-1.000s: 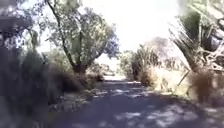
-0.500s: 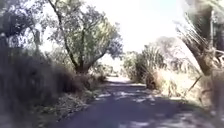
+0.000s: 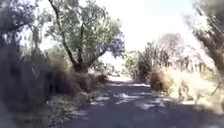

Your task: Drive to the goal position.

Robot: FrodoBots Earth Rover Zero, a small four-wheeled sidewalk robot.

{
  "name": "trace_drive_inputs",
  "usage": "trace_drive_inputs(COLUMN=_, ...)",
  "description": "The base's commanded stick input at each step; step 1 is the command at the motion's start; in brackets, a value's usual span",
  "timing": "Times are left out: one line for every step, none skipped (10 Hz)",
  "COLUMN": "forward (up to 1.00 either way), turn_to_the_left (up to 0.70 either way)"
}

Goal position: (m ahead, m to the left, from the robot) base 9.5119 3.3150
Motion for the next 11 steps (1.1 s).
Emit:
trace_drive_inputs(forward=1.00, turn_to_the_left=0.01)
trace_drive_inputs(forward=1.00, turn_to_the_left=0.03)
trace_drive_inputs(forward=1.00, turn_to_the_left=0.05)
trace_drive_inputs(forward=1.00, turn_to_the_left=0.33)
trace_drive_inputs(forward=1.00, turn_to_the_left=0.18)
trace_drive_inputs(forward=1.00, turn_to_the_left=0.04)
trace_drive_inputs(forward=1.00, turn_to_the_left=0.00)
trace_drive_inputs(forward=1.00, turn_to_the_left=0.00)
trace_drive_inputs(forward=1.00, turn_to_the_left=0.00)
trace_drive_inputs(forward=1.00, turn_to_the_left=0.00)
trace_drive_inputs(forward=1.00, turn_to_the_left=0.00)
